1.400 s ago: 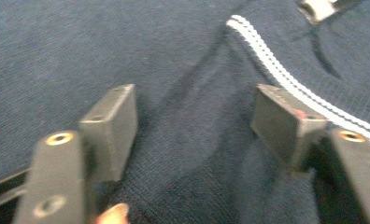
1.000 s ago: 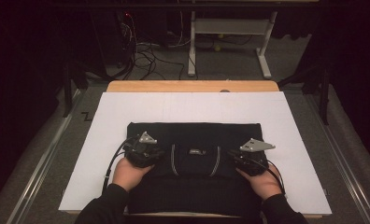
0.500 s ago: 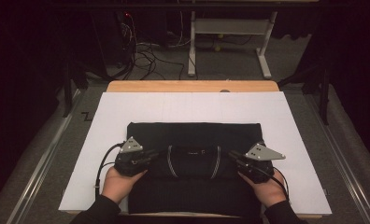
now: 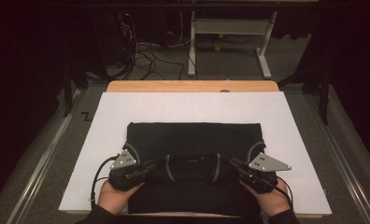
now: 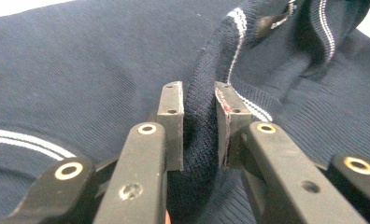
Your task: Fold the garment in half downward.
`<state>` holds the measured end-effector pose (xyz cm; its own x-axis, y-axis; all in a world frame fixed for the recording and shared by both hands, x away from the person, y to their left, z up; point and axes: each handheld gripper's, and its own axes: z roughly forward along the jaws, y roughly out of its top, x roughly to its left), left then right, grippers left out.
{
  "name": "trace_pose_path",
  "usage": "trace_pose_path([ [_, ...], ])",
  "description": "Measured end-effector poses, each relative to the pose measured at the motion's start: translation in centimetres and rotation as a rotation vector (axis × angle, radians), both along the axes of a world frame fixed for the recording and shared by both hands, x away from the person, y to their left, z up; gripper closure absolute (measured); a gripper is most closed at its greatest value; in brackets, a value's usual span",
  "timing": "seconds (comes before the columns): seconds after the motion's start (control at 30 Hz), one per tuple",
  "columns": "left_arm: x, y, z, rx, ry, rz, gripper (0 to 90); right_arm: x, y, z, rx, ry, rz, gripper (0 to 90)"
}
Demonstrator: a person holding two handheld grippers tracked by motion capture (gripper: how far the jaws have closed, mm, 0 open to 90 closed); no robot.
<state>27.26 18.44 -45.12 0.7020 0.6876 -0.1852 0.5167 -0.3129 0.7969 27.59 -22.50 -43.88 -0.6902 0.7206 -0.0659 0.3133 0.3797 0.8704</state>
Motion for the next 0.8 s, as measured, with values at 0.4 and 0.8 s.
trace_pose_path([
  [0.4, -3.6, 0.8, -0.1, -0.015, 0.016, -0.041, 71.3, -4.0, -0.3, 0.3, 0.020, 0.000, 0.075, 83.1],
  [0.8, -6.7, 1.0, -1.5, 0.034, 0.074, -0.078, 65.4, -6.7, -1.2, -0.4, -0.026, 0.039, 0.120, 83.0],
])
